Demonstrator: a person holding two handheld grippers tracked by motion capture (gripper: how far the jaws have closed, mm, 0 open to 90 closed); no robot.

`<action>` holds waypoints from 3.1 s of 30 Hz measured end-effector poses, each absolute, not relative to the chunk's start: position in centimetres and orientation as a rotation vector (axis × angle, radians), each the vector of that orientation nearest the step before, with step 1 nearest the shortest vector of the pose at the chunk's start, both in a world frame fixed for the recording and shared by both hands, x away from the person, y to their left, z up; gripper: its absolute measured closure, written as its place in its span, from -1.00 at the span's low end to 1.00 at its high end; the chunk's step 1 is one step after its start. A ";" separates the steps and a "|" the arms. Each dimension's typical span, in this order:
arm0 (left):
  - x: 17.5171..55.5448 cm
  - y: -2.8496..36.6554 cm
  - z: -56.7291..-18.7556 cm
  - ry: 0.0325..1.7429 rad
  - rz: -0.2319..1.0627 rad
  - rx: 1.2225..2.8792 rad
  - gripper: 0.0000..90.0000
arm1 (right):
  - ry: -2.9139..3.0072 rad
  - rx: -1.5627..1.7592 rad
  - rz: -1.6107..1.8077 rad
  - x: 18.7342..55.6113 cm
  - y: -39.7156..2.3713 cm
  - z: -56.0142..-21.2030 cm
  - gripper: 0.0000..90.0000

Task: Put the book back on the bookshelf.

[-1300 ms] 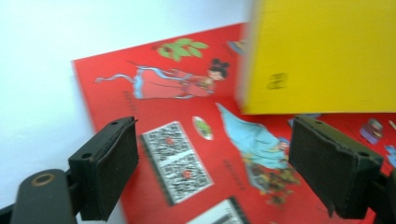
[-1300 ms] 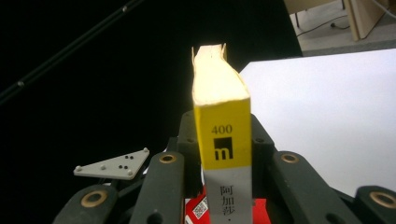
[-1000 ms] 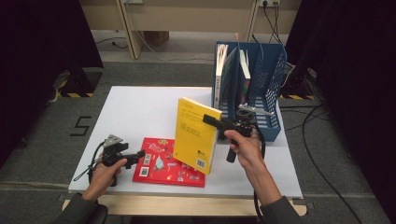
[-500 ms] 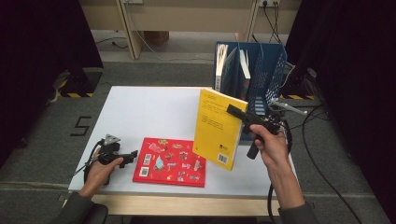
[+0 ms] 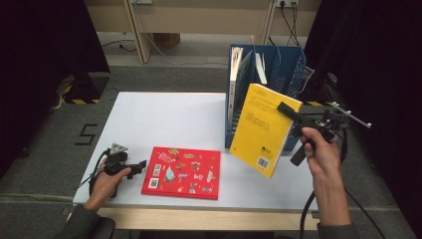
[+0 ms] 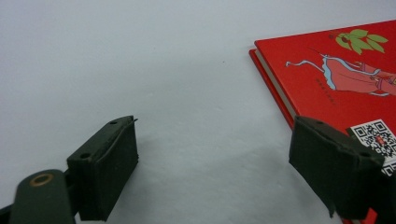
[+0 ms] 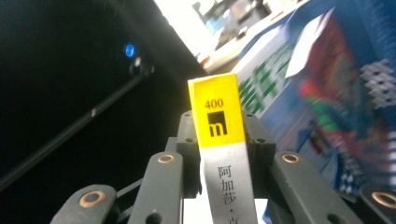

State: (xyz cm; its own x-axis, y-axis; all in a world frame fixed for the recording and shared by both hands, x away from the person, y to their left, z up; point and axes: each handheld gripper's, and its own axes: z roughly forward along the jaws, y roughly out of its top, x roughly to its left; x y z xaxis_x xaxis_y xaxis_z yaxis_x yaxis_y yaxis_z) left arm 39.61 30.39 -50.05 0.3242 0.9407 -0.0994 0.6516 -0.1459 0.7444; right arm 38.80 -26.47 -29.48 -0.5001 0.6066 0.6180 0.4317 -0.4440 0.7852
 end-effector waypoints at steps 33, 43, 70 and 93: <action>39.9 30.7 -50.1 1.422 0.504 1.847 -0.67 | 1.224 1.701 1.847 46.8 -34.7 -25.2 0.60; 39.9 30.8 -50.1 1.424 0.499 1.837 -0.67 | 1.208 1.718 1.834 50.5 -34.3 -25.2 0.60; 39.8 30.9 -50.1 1.424 0.493 1.829 -0.67 | 1.216 1.689 1.817 51.2 -33.6 -23.5 0.59; 39.8 31.0 -50.1 1.424 0.483 1.826 -0.67 | 1.319 1.662 1.789 53.3 -28.0 -21.6 0.59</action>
